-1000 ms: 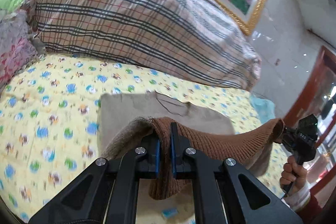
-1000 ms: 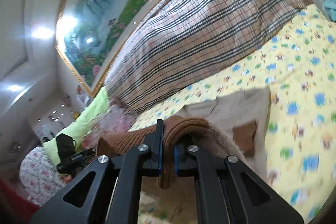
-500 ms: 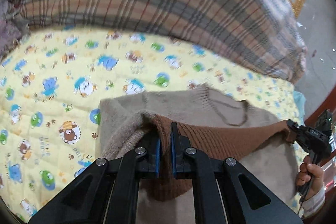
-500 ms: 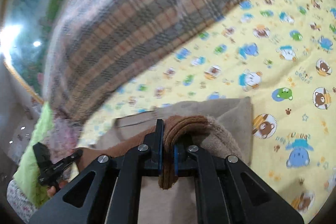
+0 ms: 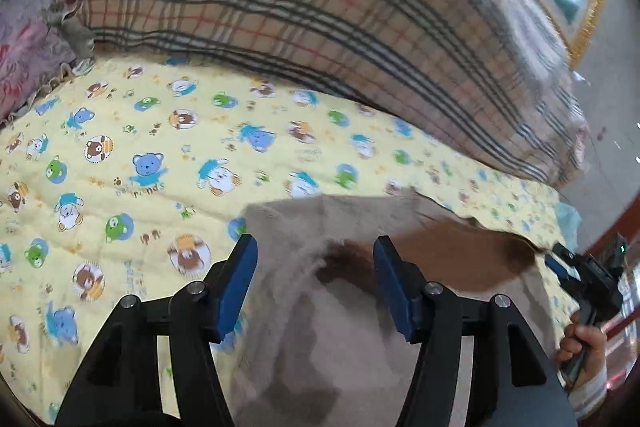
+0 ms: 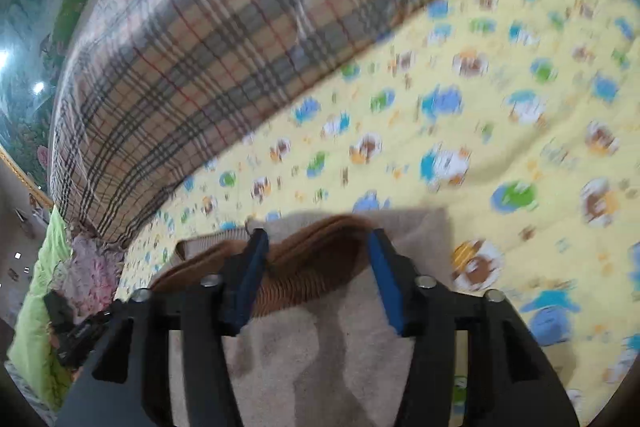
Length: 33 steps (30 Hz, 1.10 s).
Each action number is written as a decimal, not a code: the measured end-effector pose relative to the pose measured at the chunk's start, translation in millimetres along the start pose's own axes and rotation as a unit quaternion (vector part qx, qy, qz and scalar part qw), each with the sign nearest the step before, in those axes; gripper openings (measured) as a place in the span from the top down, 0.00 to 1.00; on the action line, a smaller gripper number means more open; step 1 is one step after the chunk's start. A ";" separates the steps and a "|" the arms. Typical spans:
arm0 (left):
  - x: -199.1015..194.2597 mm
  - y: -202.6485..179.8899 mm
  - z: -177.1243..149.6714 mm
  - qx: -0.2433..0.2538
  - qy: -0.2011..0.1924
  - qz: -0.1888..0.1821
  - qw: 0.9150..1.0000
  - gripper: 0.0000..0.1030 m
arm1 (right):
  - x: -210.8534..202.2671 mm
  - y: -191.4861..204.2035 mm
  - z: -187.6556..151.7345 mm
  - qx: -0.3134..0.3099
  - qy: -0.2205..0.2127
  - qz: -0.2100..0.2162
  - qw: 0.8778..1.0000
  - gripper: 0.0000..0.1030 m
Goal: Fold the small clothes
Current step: 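Lift the hem and fold it toward the collar with both grippers, then open both grippers and release the hem onto the folded sweater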
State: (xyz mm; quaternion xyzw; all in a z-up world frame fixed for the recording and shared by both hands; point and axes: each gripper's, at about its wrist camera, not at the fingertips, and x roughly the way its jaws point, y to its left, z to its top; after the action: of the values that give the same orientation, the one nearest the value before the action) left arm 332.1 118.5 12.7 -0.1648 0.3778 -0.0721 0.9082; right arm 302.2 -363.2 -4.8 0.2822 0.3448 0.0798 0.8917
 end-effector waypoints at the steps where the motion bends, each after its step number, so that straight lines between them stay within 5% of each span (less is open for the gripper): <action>1: -2.8 -7.8 -3.8 0.013 0.006 -0.004 1.000 0.41 | -6.5 7.2 -2.5 -0.012 0.000 0.007 1.000 0.47; 6: 11.9 -77.9 -51.1 0.119 0.079 -0.056 0.988 0.40 | -8.0 63.9 -45.6 -0.114 0.063 0.066 0.989 0.47; 9: 41.8 -103.4 -67.9 0.162 0.114 -0.042 0.979 0.40 | 21.5 85.9 -72.7 -0.147 0.142 0.103 0.973 0.47; 13: 73.7 -96.7 -50.6 0.157 0.112 -0.004 0.981 0.40 | 69.2 88.7 -78.1 -0.173 0.204 0.068 0.961 0.47; 17: 94.9 -61.3 -4.5 0.096 0.084 0.066 0.990 0.41 | 88.9 56.3 -42.1 -0.113 0.156 0.015 0.981 0.48; 22: 76.1 -23.1 18.5 0.011 0.065 0.039 0.997 0.43 | 52.2 35.2 -14.5 -0.051 0.057 -0.038 0.996 0.47; 25: 46.3 -22.7 3.5 0.018 0.051 0.047 0.997 0.42 | 19.4 32.6 -21.4 -0.051 0.038 -0.022 0.998 0.42; 33: -26.7 -53.9 -92.7 0.035 0.068 -0.029 0.997 0.40 | -51.2 43.6 -92.2 -0.072 0.059 0.048 0.995 0.42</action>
State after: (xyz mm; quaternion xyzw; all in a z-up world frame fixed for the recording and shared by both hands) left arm 247.1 52.2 -11.8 -0.1389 0.4311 -0.1230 0.8830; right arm 205.3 -303.0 -6.9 0.2287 0.3760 0.1634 0.8830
